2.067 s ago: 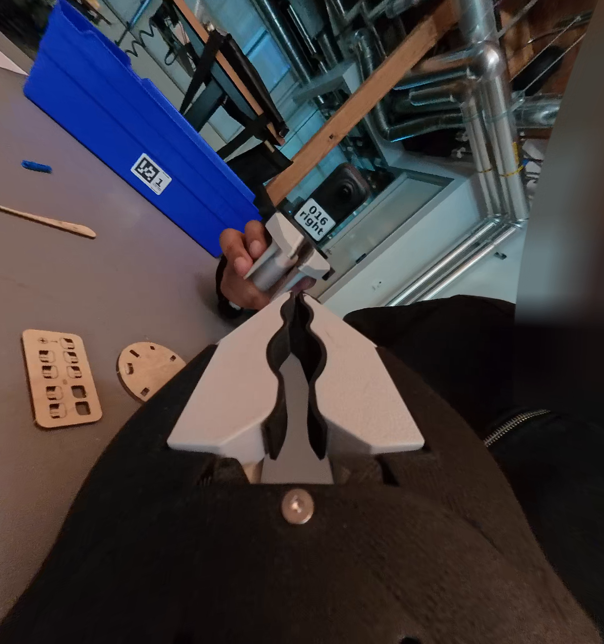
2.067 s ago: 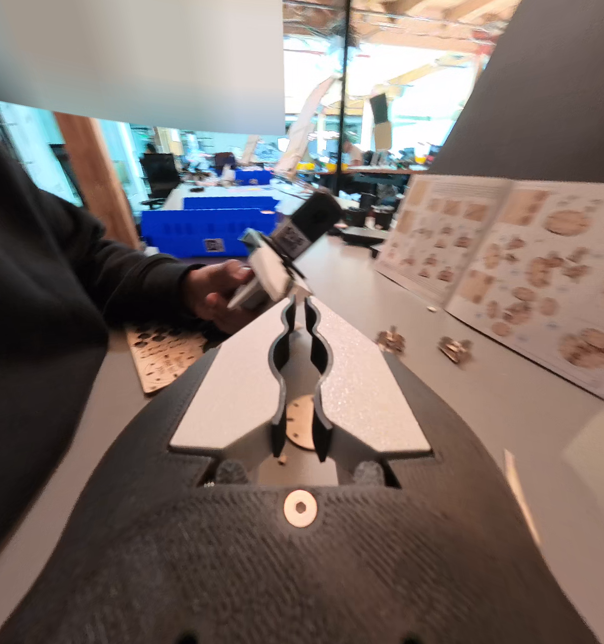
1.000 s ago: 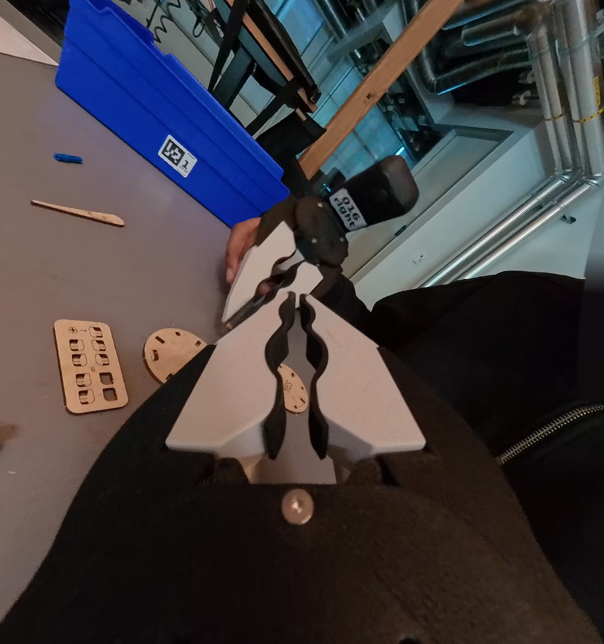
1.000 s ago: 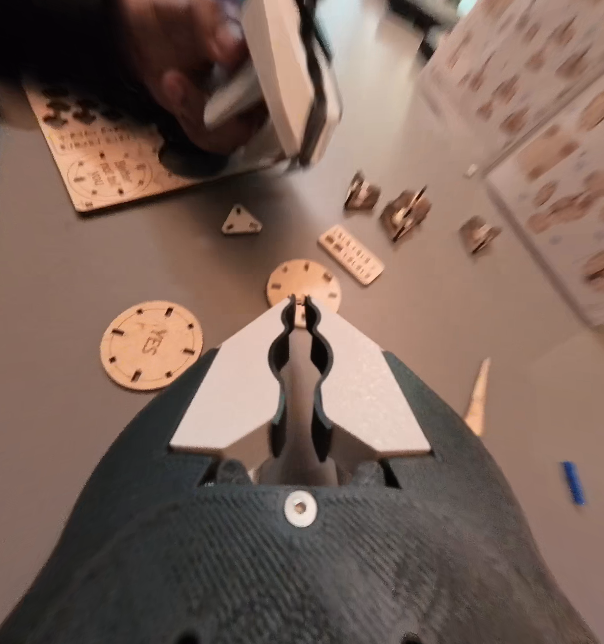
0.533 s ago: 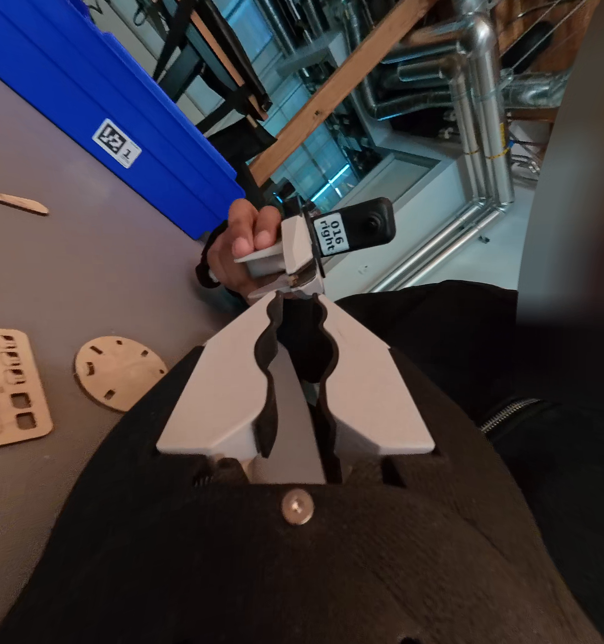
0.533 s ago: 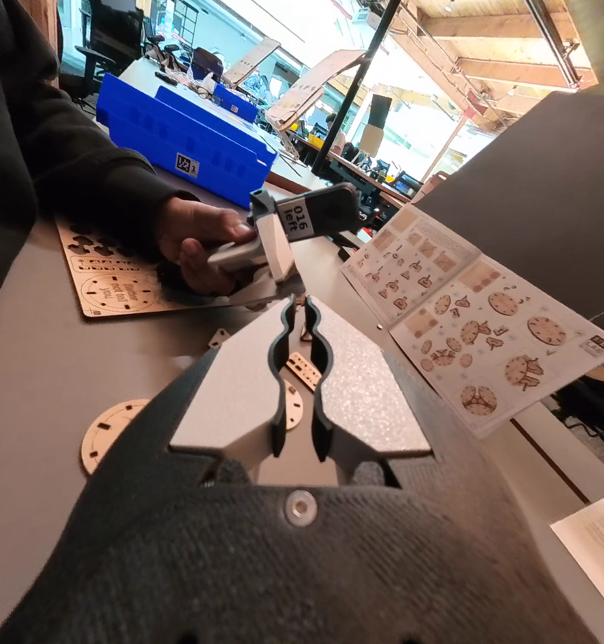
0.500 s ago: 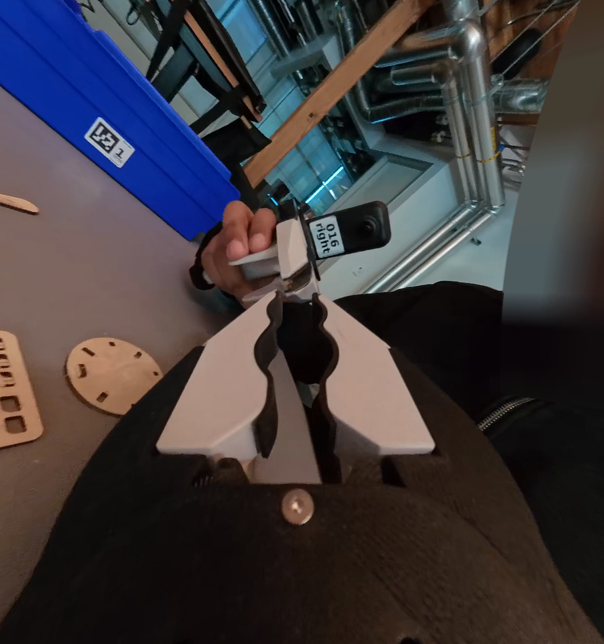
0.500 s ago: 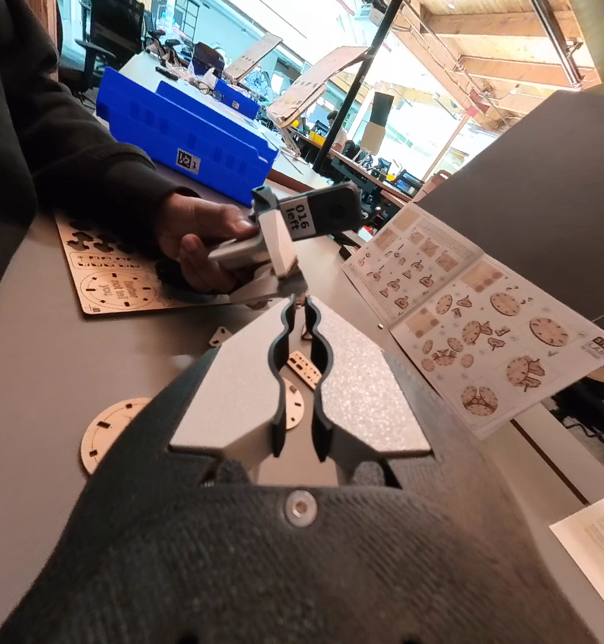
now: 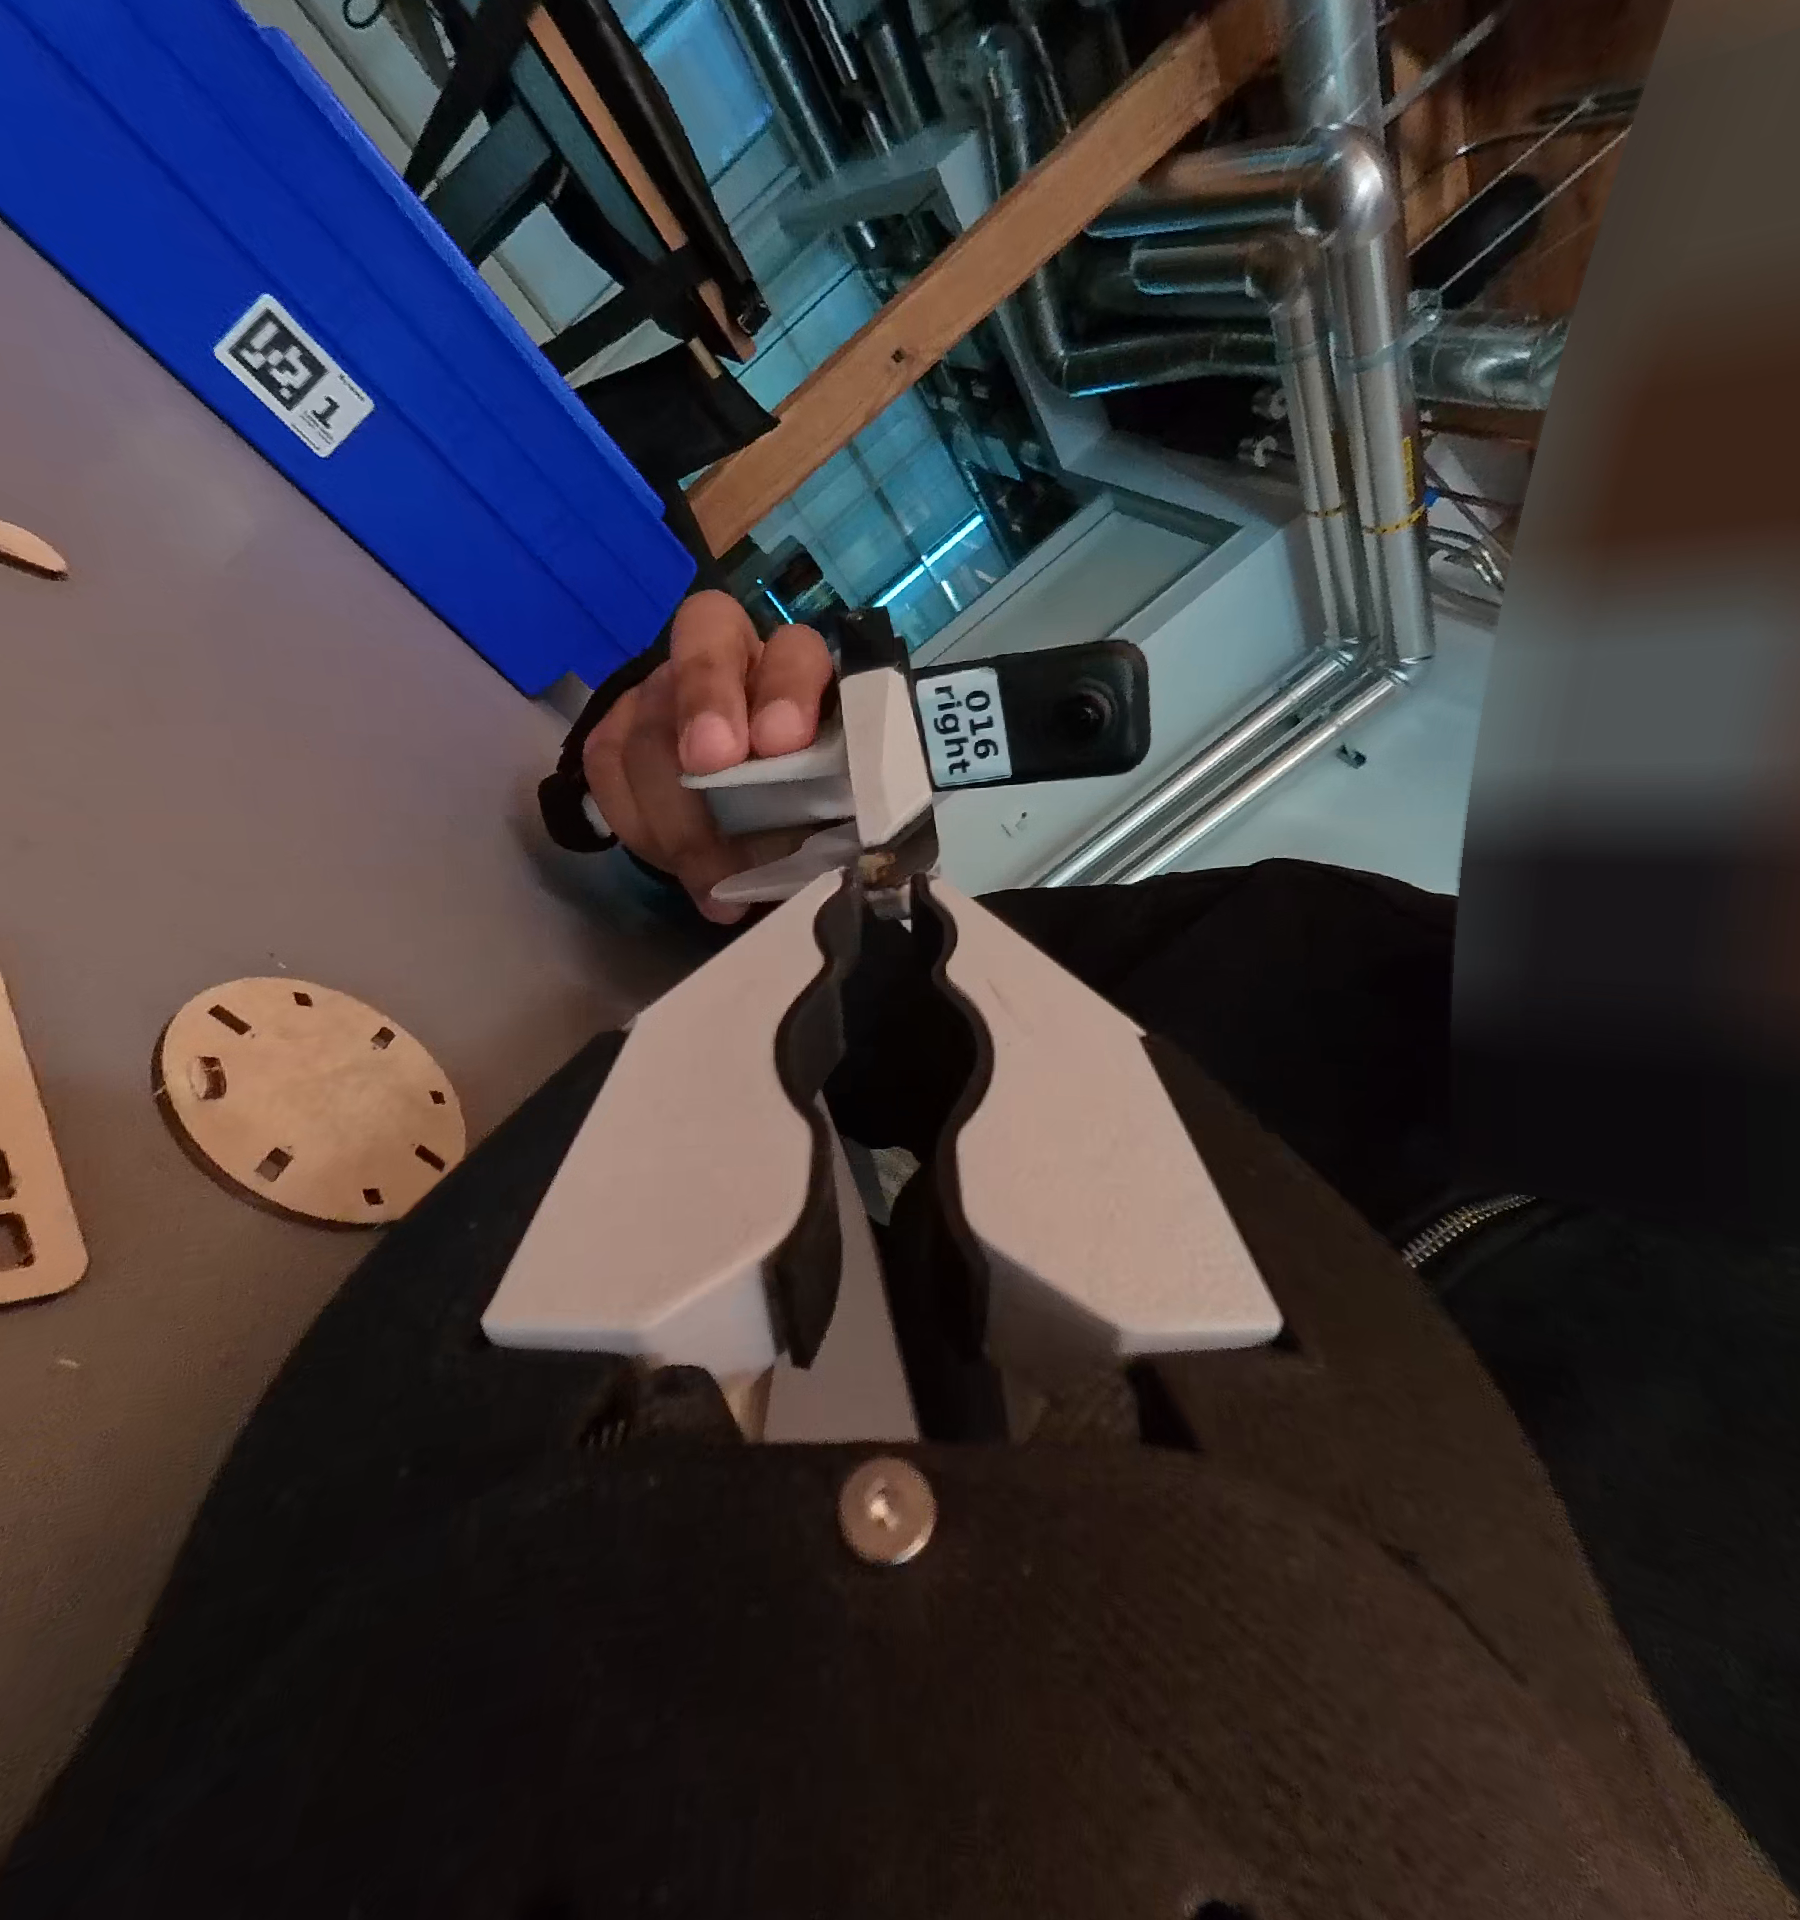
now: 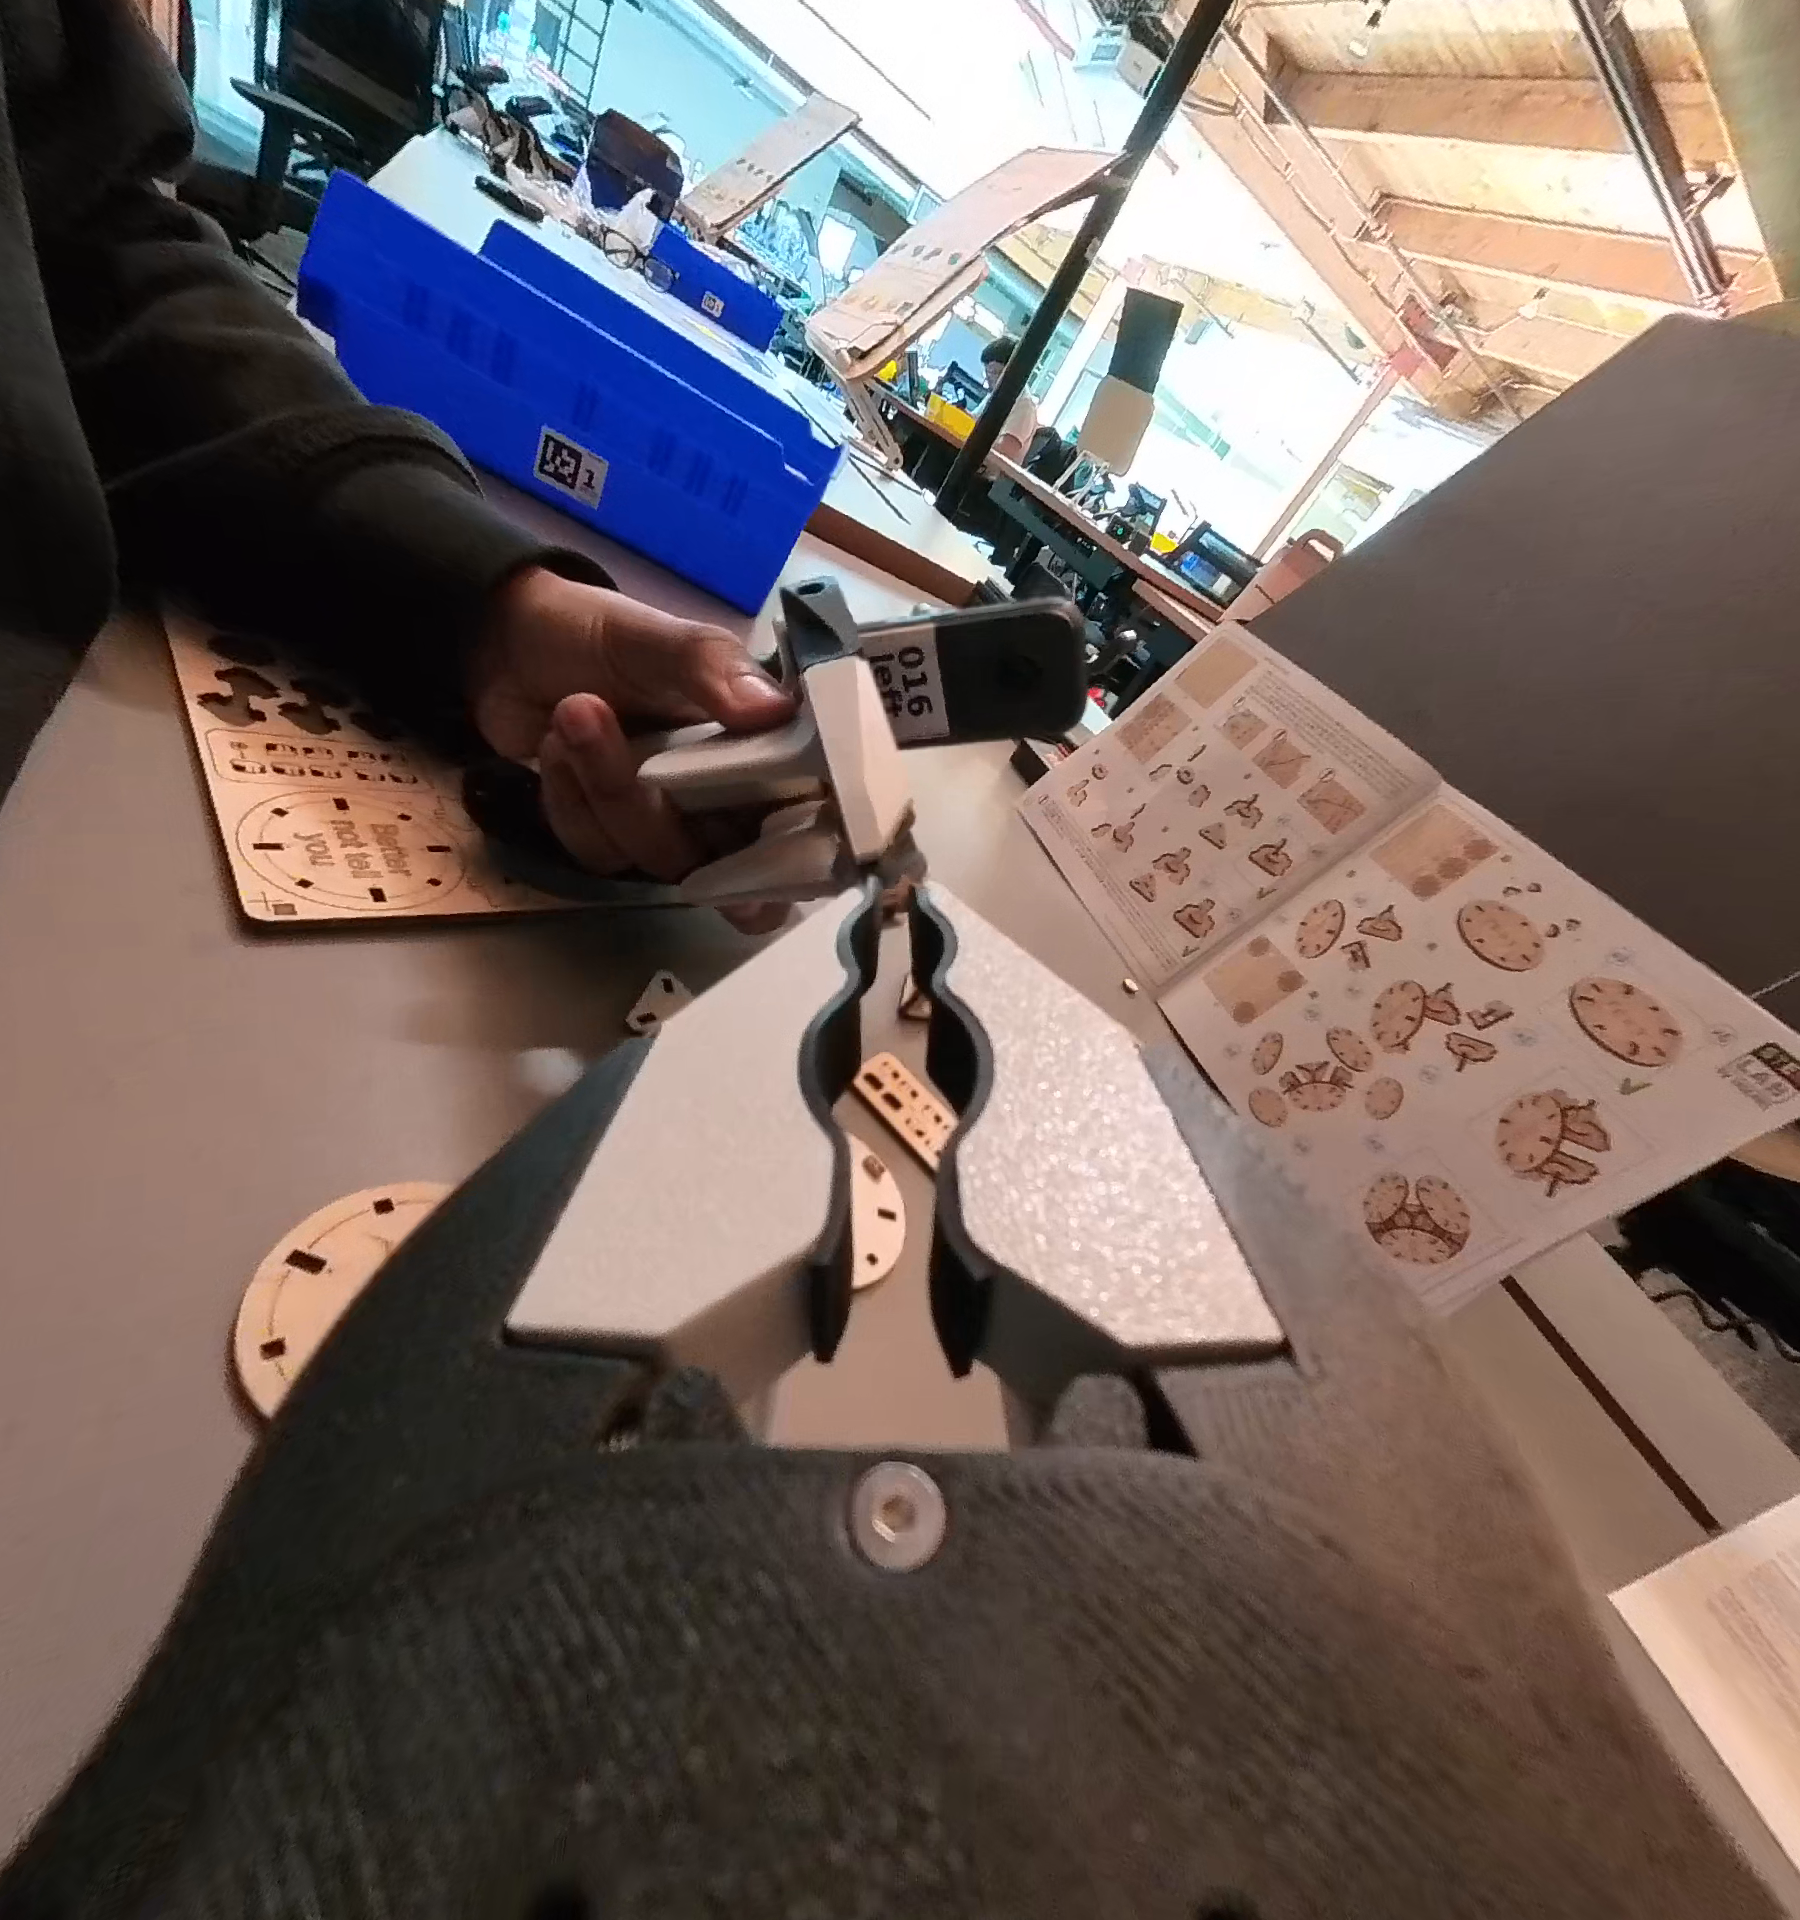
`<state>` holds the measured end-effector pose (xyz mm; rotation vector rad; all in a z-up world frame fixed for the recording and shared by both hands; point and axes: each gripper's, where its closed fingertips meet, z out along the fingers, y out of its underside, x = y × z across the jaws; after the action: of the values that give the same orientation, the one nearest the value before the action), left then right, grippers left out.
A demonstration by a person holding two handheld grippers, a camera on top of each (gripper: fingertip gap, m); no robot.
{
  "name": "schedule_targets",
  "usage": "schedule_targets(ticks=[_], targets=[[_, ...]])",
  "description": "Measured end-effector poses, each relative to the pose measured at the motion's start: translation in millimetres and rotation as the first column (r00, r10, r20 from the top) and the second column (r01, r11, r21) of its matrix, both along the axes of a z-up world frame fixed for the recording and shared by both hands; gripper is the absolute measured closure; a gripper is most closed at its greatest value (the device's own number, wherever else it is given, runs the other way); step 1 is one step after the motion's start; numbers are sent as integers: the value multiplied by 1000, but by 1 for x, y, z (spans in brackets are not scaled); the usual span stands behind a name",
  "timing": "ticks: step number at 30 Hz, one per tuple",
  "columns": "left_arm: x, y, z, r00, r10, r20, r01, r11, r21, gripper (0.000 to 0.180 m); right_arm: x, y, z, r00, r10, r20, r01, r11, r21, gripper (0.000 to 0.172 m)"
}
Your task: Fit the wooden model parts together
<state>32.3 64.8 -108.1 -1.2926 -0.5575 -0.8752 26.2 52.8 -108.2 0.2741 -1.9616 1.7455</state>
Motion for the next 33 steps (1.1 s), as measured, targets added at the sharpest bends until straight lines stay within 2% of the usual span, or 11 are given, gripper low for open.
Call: schedule_targets(ticks=[14, 24, 30, 33], targets=[[-1, -2, 0, 1000, -6, 26, 6, 1000, 17, 180, 3, -1, 0, 1000, 3, -28, -3, 1000, 5, 168], [-3, -2, -1, 1000, 2, 26, -2, 1000, 10, 180, 2, -2, 0, 999, -8, -42, 9, 1000, 7, 168], [0, 0, -1, 999, -19, 29, 19, 1000, 10, 170, 3, -2, -2, 999, -4, -43, 4, 1000, 15, 168], [2, 1, -1, 999, -29, 33, 29, 1000, 13, 176, 4, -4, -3, 999, 0, -48, 2, 1000, 23, 168]])
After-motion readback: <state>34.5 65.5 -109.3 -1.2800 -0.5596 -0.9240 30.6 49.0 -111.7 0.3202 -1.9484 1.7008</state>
